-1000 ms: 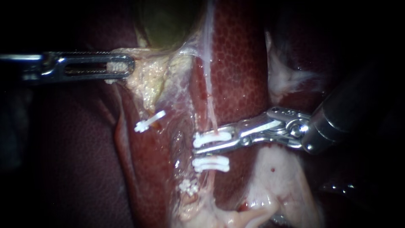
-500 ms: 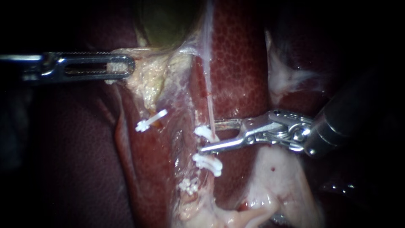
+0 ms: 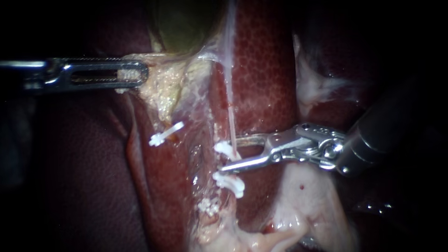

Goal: Going back third clip right tube

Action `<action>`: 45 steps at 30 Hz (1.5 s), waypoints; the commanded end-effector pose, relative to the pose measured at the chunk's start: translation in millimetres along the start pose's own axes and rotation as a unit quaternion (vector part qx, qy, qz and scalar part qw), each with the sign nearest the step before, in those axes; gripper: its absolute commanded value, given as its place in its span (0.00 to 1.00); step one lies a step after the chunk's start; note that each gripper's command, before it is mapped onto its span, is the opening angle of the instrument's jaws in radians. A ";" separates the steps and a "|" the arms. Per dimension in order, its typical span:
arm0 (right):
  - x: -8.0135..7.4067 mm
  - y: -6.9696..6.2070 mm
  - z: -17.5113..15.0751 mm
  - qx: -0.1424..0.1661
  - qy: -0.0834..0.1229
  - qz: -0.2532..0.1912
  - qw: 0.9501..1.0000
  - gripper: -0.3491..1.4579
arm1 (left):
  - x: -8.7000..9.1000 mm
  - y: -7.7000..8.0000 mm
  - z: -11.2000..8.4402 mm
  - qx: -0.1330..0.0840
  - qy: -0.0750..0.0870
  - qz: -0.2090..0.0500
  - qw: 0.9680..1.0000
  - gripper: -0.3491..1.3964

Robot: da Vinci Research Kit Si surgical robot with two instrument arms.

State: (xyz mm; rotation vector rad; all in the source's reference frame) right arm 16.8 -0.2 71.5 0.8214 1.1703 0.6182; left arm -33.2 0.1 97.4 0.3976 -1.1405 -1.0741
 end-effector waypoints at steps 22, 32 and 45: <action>0.3 2.6 0.6 -0.025 0.007 -0.018 1.000 0.52 | 0.2 0.0 0.1 0.002 0.000 0.000 1.000 0.00; 0.4 3.1 0.2 -0.036 0.010 -0.029 0.999 0.52 | 0.3 0.0 0.1 0.002 0.000 0.000 1.000 0.00; 0.8 2.8 -3.5 -0.034 0.006 -0.054 0.998 0.52 | 0.4 0.0 -0.1 0.002 0.000 0.001 1.000 0.00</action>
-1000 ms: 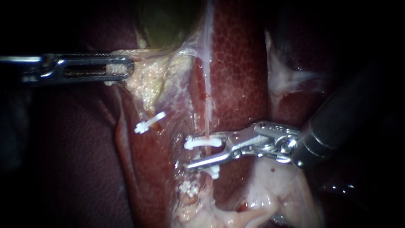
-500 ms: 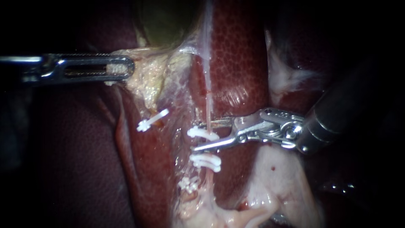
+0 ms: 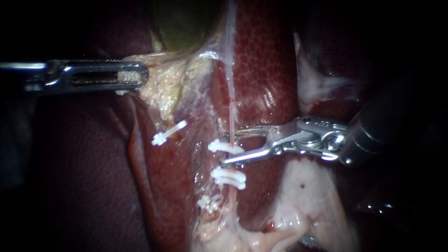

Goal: Going back third clip right tube

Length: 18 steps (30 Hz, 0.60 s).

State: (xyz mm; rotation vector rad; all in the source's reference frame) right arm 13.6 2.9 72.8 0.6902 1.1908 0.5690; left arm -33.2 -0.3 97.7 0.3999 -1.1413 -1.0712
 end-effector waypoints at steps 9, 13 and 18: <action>1.1 -2.1 -5.4 0.012 -0.006 -0.049 0.999 0.52 | 0.0 -0.1 -0.1 0.000 0.000 0.000 1.000 0.00; 2.9 -3.8 -7.0 0.016 -0.007 -0.071 0.997 0.52 | 0.0 -0.1 -0.1 0.000 0.000 0.000 1.000 0.00; 5.7 -6.4 -8.3 0.016 -0.006 -0.097 0.995 0.52 | 0.1 -0.1 0.0 0.000 0.000 0.000 1.000 0.00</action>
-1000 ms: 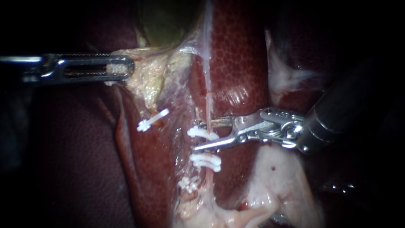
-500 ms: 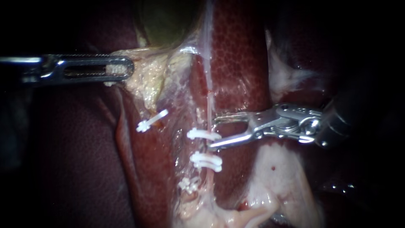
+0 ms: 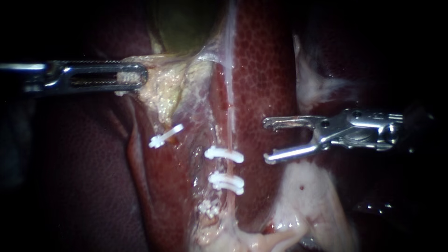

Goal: Going back third clip right tube

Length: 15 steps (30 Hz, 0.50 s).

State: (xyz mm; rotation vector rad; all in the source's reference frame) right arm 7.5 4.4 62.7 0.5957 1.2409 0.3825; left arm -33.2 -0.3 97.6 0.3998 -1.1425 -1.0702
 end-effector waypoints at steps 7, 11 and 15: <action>2.5 -2.1 -0.9 -0.004 -0.001 -0.019 1.000 0.52 | 0.3 0.0 0.3 0.000 0.000 0.001 1.000 0.00; 2.8 -2.4 -1.1 -0.003 0.002 -0.021 1.000 0.52 | 0.8 0.0 0.7 -0.001 0.002 0.002 1.000 0.00; 2.7 -2.4 -1.3 -0.003 0.002 -0.021 1.000 0.52 | 1.5 0.1 1.4 -0.001 0.006 0.005 1.000 0.00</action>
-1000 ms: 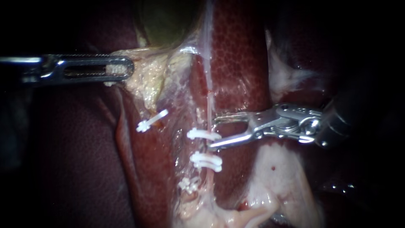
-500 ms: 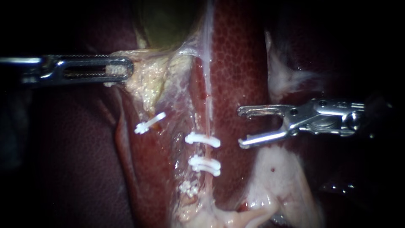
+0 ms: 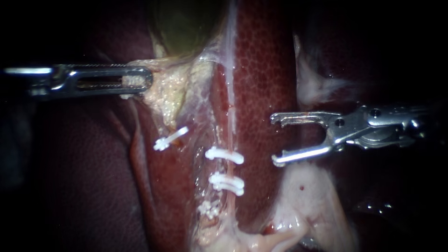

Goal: Going back third clip right tube

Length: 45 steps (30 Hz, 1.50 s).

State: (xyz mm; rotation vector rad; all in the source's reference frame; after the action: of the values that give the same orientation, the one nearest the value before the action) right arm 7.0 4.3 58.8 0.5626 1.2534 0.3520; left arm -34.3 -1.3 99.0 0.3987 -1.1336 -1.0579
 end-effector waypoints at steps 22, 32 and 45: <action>0.1 -0.4 -0.2 0.000 0.003 0.000 1.000 0.52 | 4.7 0.4 5.3 0.007 0.028 0.000 1.000 0.00; 0.3 -0.4 -0.1 0.000 0.004 0.001 1.000 0.52 | 5.0 0.2 6.0 0.009 0.030 0.001 1.000 0.00; 0.6 -0.6 0.1 -0.002 0.004 0.002 1.000 0.52 | 5.0 0.2 6.0 0.010 0.030 0.001 0.999 0.00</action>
State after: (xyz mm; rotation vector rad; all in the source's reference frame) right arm 7.2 4.2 57.9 0.5605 1.2606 0.3599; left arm -39.3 -4.0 104.4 0.4416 -1.0912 -1.0265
